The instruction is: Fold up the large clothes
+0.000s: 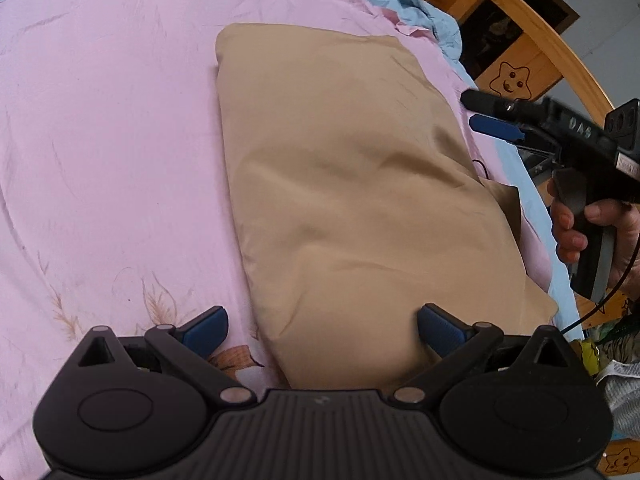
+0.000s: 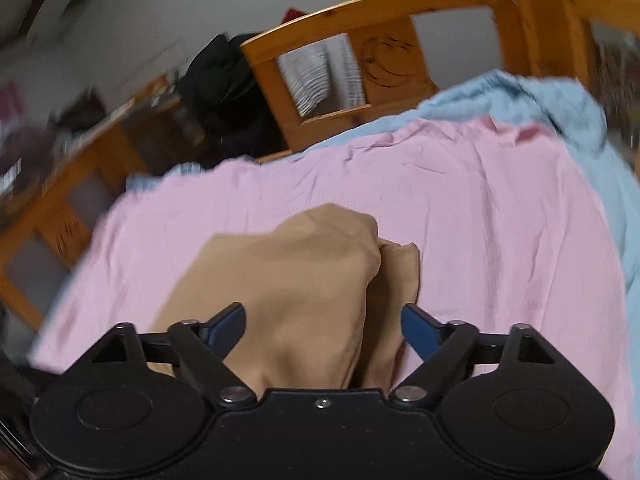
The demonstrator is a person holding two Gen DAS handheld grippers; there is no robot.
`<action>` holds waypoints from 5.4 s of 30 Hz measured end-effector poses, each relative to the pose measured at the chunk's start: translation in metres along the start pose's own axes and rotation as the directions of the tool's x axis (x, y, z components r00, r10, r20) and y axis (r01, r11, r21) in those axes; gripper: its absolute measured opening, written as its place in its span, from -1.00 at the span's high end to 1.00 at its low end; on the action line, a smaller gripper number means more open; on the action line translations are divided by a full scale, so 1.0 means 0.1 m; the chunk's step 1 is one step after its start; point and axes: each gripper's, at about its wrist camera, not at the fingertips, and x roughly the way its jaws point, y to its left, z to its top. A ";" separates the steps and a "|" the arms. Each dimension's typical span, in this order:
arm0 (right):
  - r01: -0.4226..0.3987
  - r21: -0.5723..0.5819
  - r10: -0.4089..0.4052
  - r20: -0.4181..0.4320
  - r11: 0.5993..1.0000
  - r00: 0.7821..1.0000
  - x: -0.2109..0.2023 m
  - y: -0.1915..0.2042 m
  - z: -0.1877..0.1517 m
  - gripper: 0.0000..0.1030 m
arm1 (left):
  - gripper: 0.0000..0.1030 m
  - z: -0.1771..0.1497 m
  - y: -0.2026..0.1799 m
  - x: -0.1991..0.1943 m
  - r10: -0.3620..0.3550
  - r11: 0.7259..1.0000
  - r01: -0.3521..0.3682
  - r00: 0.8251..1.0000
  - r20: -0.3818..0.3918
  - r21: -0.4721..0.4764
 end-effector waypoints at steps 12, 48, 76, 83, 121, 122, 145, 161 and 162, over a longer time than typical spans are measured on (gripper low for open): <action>-0.010 0.086 0.015 -0.060 0.996 0.998 0.37 -0.04 0.11 -0.76 | -1.00 0.00 -0.01 0.01 0.013 1.000 -0.013 1.000 0.002 0.003; 0.124 -0.022 -0.125 -0.068 0.992 0.990 0.26 -0.01 -0.08 0.86 | -1.00 0.05 0.05 0.07 -0.009 1.000 0.009 1.000 -0.016 -0.015; -0.207 0.498 0.291 -0.097 0.842 0.952 0.79 -0.79 0.11 -0.97 | -1.00 0.08 0.10 0.17 -0.040 0.994 0.034 0.998 -0.056 -0.106; -0.200 0.575 0.293 -0.072 0.793 0.953 0.82 -0.96 0.06 -0.99 | -1.00 0.09 0.10 0.17 -0.038 0.994 0.032 0.998 -0.057 -0.103; -0.170 0.231 0.216 -0.195 0.958 0.957 0.78 -0.13 0.00 -0.75 | -1.00 0.14 0.24 0.21 -0.101 0.982 0.085 0.991 -0.088 -0.166; -0.170 0.235 0.217 -0.194 0.957 0.957 0.78 -0.13 0.00 -0.75 | -1.00 0.15 0.25 0.21 -0.101 0.982 0.085 0.991 -0.092 -0.168; -0.140 0.253 0.190 -0.185 0.957 0.964 0.69 -0.07 -0.02 -0.41 | -0.58 0.31 -0.02 0.23 -0.017 0.980 -0.007 0.992 -0.122 -0.197; -0.100 0.290 0.145 -0.138 0.952 0.980 0.47 0.04 -0.02 0.18 | -0.21 0.42 -0.10 0.06 -0.003 0.987 -0.019 0.992 -0.130 -0.163; -0.099 0.294 0.144 -0.136 0.951 0.980 0.46 0.04 -0.01 0.18 | -0.20 0.43 -0.11 0.05 0.001 0.987 -0.021 0.992 -0.129 -0.157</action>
